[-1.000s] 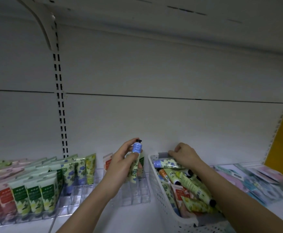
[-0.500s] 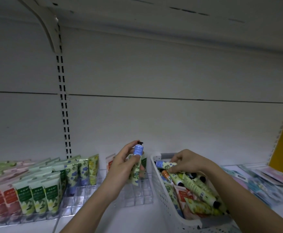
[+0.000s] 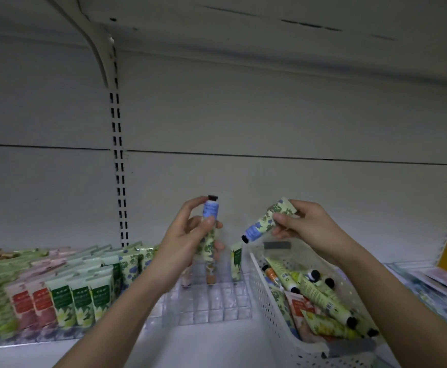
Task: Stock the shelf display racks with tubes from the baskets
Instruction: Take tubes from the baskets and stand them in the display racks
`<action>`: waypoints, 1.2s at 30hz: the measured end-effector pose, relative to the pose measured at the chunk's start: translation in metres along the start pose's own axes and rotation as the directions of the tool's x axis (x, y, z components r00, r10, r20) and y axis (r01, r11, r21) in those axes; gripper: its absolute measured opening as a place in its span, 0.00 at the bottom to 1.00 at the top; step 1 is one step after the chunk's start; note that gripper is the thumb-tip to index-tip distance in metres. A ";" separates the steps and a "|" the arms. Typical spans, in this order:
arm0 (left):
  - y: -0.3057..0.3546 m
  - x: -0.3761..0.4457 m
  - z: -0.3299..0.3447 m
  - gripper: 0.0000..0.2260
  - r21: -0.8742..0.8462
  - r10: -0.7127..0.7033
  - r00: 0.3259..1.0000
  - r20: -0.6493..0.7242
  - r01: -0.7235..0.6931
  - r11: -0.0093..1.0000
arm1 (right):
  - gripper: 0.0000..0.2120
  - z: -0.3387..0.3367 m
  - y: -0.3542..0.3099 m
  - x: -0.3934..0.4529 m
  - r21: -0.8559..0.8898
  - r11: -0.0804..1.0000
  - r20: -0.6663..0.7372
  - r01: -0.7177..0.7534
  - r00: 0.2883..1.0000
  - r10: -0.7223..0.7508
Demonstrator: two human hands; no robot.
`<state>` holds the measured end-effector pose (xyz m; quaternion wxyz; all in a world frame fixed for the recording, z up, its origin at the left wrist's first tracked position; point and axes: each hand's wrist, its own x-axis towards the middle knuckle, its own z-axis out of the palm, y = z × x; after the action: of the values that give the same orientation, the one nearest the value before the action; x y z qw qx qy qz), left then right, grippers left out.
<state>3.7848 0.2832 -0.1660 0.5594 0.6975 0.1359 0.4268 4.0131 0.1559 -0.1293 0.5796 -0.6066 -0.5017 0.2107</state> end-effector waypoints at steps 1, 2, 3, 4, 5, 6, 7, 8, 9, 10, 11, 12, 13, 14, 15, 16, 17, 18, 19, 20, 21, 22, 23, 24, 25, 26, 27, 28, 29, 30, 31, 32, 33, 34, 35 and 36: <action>0.006 -0.001 -0.005 0.14 0.035 0.014 1.000 0.001 -0.014 0.999 | 0.06 0.007 -0.007 -0.001 0.036 0.999 0.019 0.010 1.000 -0.011; 0.012 -0.002 -0.011 0.14 0.077 0.029 1.000 0.007 -0.030 0.997 | 0.06 0.015 -0.013 -0.002 0.070 0.997 0.034 0.017 0.999 -0.019; 0.018 -0.004 -0.017 0.13 0.111 0.040 0.999 0.014 -0.042 0.993 | 0.07 0.022 -0.020 -0.003 0.098 0.995 0.048 0.022 0.999 -0.026; 0.023 -0.006 -0.024 0.13 0.135 0.040 0.999 0.020 -0.042 0.990 | 0.07 0.031 -0.027 -0.003 0.117 0.993 0.063 0.025 0.997 -0.033; 0.028 -0.008 -0.031 0.12 0.155 0.022 0.999 0.025 -0.026 0.988 | 0.08 0.039 -0.033 -0.004 0.127 0.992 0.079 0.028 0.996 -0.038; 0.033 -0.012 -0.039 0.13 0.179 -0.009 1.000 0.028 0.004 0.984 | 0.07 0.048 -0.038 -0.004 0.128 0.991 0.093 0.031 0.995 -0.043; 0.037 -0.015 -0.048 0.15 0.207 -0.049 0.998 0.032 0.042 0.977 | 0.07 0.058 -0.043 -0.004 0.126 0.992 0.103 0.034 0.994 -0.047; 0.039 -0.018 -0.057 0.16 0.234 -0.090 0.995 0.035 0.079 0.969 | 0.06 0.069 -0.047 -0.004 0.120 0.992 0.110 0.036 0.993 -0.049; 0.041 -0.022 -0.066 0.17 0.254 -0.126 0.991 0.039 0.112 0.961 | 0.05 0.080 -0.049 -0.004 0.112 0.993 0.113 0.034 0.992 -0.046; 0.043 -0.026 -0.074 0.17 0.266 -0.150 0.988 0.043 0.133 0.955 | 0.05 0.092 -0.050 -0.003 0.100 0.995 0.116 0.029 0.992 -0.040; 0.044 -0.030 -0.082 0.15 0.279 -0.158 0.987 0.042 0.140 0.950 | 0.05 0.103 -0.051 -0.003 0.081 0.996 0.119 0.023 0.992 -0.032; 0.045 -0.035 -0.089 0.13 0.304 -0.151 0.988 0.033 0.134 0.943 | 0.05 0.114 -0.050 -0.003 0.060 0.998 0.126 0.018 0.992 -0.025; 0.046 -0.038 -0.097 0.10 0.341 -0.135 0.991 0.015 0.121 0.932 | 0.05 0.125 -0.050 -0.003 0.036 0.999 0.136 0.016 0.990 -0.020; 0.048 -0.042 -0.103 0.08 0.382 -0.118 0.993 -0.009 0.112 0.917 | 0.04 0.134 -0.048 -0.002 0.007 1.000 0.146 0.017 0.989 -0.018; 0.049 -0.045 -0.110 0.07 0.423 -0.101 0.994 -0.040 0.109 0.900 | 0.03 0.143 -0.047 -0.001 -0.033 0.999 0.153 0.026 0.988 -0.021; 0.050 -0.047 -0.118 0.07 0.458 -0.084 0.993 -0.078 0.111 0.882 | 0.03 0.151 -0.045 0.000 -0.080 0.996 0.158 0.039 0.987 -0.026; 0.050 -0.048 -0.125 0.06 0.481 -0.063 0.991 -0.121 0.114 0.869 | 0.05 0.157 -0.043 0.003 -0.132 0.990 0.163 0.054 0.986 -0.032; 0.050 -0.048 -0.131 0.07 0.488 -0.041 0.986 -0.164 0.117 0.865 | 0.07 0.163 -0.042 0.005 -0.177 0.982 0.170 0.068 0.985 -0.038; 0.049 -0.048 -0.137 0.07 0.477 -0.021 0.979 -0.201 0.117 0.871 | 0.09 0.168 -0.040 0.008 -0.222 0.971 0.178 0.087 0.983 -0.047; 0.049 -0.047 -0.142 0.09 0.456 -0.011 0.975 -0.222 0.114 0.883 | 0.11 0.171 -0.038 0.011 -0.269 0.957 0.183 0.112 0.981 -0.064; 0.048 -0.046 -0.147 0.10 0.445 -0.014 0.974 -0.226 0.116 0.888 | 0.12 0.175 -0.036 0.014 -0.321 0.937 0.183 0.141 0.979 -0.084; 0.048 -0.045 -0.150 0.10 0.456 -0.027 0.976 -0.216 0.125 0.881 | 0.12 0.178 -0.034 0.016 -0.372 0.913 0.179 0.165 0.978 -0.104; 0.048 -0.044 -0.154 0.09 0.486 -0.043 0.980 -0.195 0.135 0.864 | 0.11 0.181 -0.032 0.019 -0.415 0.891 0.170 0.184 0.978 -0.123; 0.047 -0.042 -0.156 0.07 0.520 -0.058 0.983 -0.173 0.141 0.843 | 0.09 0.183 -0.030 0.022 -0.443 0.875 0.160 0.197 0.977 -0.139; 0.045 -0.040 -0.158 0.05 0.549 -0.069 0.985 -0.159 0.146 0.823 | 0.07 0.186 -0.027 0.024 -0.456 0.867 0.150 0.202 0.977 -0.149; 0.045 -0.039 -0.159 0.03 0.571 -0.076 0.985 -0.154 0.152 0.807 | 0.07 0.189 -0.024 0.027 -0.454 0.868 0.143 0.199 0.978 -0.149; 0.045 -0.038 -0.159 0.01 0.592 -0.081 0.985 -0.154 0.157 0.790 | 0.07 0.192 -0.022 0.029 -0.446 0.874 0.143 0.192 0.979 -0.142; 0.045 -0.037 -0.160 0.01 0.617 -0.080 0.985 -0.155 0.160 0.771 | 0.07 0.195 -0.019 0.030 -0.438 0.879 0.149 0.190 0.979 -0.138; 0.045 -0.036 -0.160 0.02 0.640 -0.076 0.985 -0.156 0.159 0.752 | 0.08 0.198 -0.018 0.032 -0.431 0.881 0.158 0.197 0.977 -0.141; 0.046 -0.036 -0.160 0.03 0.651 -0.074 0.985 -0.158 0.160 0.742 | 0.09 0.201 -0.016 0.033 -0.426 0.881 0.166 0.205 0.975 -0.147; 0.046 -0.035 -0.159 0.03 0.649 -0.076 0.984 -0.164 0.166 0.742 | 0.09 0.204 -0.015 0.034 -0.422 0.882 0.172 0.211 0.973 -0.151; 0.047 -0.035 -0.159 0.03 0.642 -0.081 0.982 -0.171 0.174 0.747 | 0.08 0.208 -0.014 0.035 -0.422 0.881 0.178 0.214 0.972 -0.150; 0.047 -0.035 -0.158 0.02 0.634 -0.090 0.980 -0.176 0.183 0.751 | 0.07 0.211 -0.012 0.036 -0.428 0.878 0.186 0.213 0.972 -0.145; 0.046 -0.035 -0.157 0.02 0.628 -0.100 0.979 -0.178 0.191 0.754 | 0.06 0.214 -0.011 0.037 -0.440 0.872 0.195 0.212 0.971 -0.138; 0.045 -0.034 -0.156 0.02 0.622 -0.111 0.978 -0.176 0.198 0.758 | 0.05 0.216 -0.010 0.037 -0.454 0.865 0.204 0.213 0.970 -0.132; 0.045 -0.034 -0.155 0.02 0.616 -0.120 0.978 -0.173 0.203 0.761 | 0.05 0.219 -0.009 0.037 -0.464 0.859 0.210 0.214 0.969 -0.128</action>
<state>3.6354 0.3483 -0.1397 0.3190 0.8024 0.3645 0.3488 3.8419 0.2934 -0.1618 0.3808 -0.6644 -0.6384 0.0776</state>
